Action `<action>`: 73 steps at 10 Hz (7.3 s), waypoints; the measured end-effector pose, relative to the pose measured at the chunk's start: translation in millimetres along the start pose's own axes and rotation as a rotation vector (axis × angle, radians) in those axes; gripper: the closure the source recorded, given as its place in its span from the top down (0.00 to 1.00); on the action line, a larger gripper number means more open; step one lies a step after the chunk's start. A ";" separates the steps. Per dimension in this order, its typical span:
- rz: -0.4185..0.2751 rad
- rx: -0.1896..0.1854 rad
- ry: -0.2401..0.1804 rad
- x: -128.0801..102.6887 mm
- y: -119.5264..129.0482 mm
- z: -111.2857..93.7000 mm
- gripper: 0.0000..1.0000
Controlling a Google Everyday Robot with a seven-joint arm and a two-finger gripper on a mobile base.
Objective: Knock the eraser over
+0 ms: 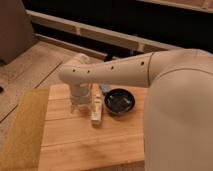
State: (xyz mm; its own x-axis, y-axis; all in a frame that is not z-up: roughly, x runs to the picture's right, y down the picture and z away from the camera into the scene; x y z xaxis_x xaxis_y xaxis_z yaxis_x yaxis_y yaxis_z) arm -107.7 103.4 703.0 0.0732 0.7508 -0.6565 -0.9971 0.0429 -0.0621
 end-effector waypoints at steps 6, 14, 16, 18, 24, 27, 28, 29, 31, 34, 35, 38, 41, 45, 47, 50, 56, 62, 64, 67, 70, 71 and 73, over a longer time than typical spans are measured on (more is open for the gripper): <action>0.000 0.000 0.000 0.0 0.0 0.0 0.65; 0.000 0.000 0.000 0.0 0.0 -0.3 0.65; 0.000 0.000 0.000 0.0 0.0 -0.3 0.65; 0.000 0.000 -0.001 -0.1 0.0 -0.3 0.65; -0.016 0.050 -0.022 -28.2 -21.2 -9.2 0.65; -0.075 0.097 -0.059 -65.2 -25.0 -28.6 0.65; -0.086 0.104 -0.057 -75.8 -27.2 -30.3 0.65; -0.093 0.108 -0.053 -81.9 -29.6 -30.2 0.65; -0.134 0.101 -0.034 -105.5 -28.8 -26.5 0.65; -0.166 0.094 -0.011 -134.1 -33.1 -16.1 0.65; -0.181 0.102 0.015 -141.2 -33.6 -8.3 0.65; -0.234 0.118 0.082 -154.5 -28.3 14.6 0.65; -0.307 0.111 0.106 -176.6 -16.8 36.3 0.65; -0.406 0.046 0.050 -218.2 4.1 44.1 0.65; -0.423 0.038 0.066 -225.3 1.5 51.2 0.65; -0.434 0.046 0.107 -232.1 -6.1 64.6 0.65; -0.536 0.029 -0.001 -274.9 3.5 60.4 0.65; -0.572 -0.010 -0.042 -297.4 -7.4 67.6 0.65; -0.588 -0.020 -0.053 -301.5 -5.1 64.4 0.65; -0.564 0.041 -0.032 -302.4 -40.6 58.9 0.65; -0.488 0.136 -0.016 -302.6 -85.6 44.4 0.65; -0.471 0.159 -0.009 -300.5 -90.7 39.8 0.65; -0.465 0.174 0.000 -297.3 -88.3 35.8 0.65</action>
